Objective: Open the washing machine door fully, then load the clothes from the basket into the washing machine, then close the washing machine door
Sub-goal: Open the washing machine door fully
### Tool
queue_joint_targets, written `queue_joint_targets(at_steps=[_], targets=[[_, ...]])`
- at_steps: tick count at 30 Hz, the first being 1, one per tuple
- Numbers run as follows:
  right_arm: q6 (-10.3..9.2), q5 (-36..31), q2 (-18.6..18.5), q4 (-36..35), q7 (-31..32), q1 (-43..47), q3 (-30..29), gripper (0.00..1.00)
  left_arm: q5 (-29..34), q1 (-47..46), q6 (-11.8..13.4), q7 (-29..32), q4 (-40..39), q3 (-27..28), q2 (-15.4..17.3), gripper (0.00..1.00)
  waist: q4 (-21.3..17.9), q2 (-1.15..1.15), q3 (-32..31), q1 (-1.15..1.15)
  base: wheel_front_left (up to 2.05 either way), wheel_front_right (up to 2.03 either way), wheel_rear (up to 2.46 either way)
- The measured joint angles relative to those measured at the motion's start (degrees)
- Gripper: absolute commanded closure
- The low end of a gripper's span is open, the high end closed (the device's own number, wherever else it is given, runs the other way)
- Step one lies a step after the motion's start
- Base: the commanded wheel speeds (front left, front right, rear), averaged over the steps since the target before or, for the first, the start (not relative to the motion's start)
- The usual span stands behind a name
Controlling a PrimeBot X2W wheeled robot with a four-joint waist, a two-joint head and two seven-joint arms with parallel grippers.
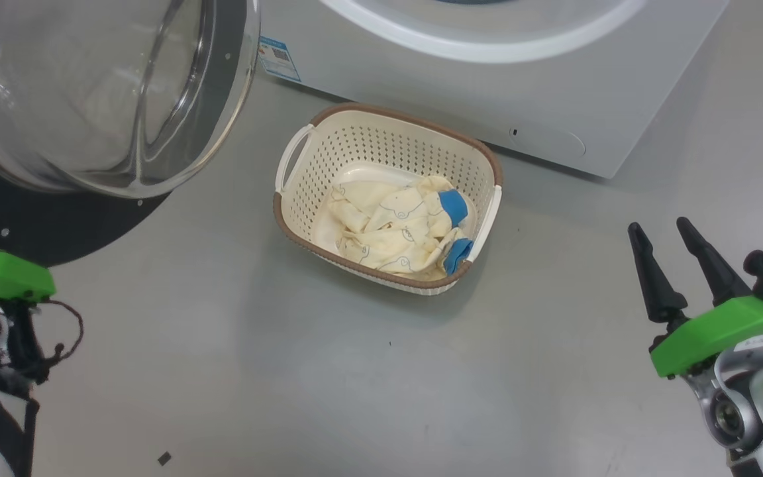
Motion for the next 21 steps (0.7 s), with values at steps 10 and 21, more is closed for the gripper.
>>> queue_joint_targets(at_steps=[10,21], targets=[[0.0,-1.12,-1.75,-3.72,2.8,-0.86,-0.69,0.0,-2.29,-3.67,0.6,-0.32,1.86,3.97,3.19,1.0,0.32,0.0,4.96,0.0,0.0,0.0,0.0],[0.0,-1.85,-2.85,-6.11,4.6,-1.14,-2.05,0.0,-2.64,-7.78,-0.75,-0.87,7.17,5.16,5.45,1.0,0.93,0.0,7.47,-0.01,0.0,0.0,0.0]])
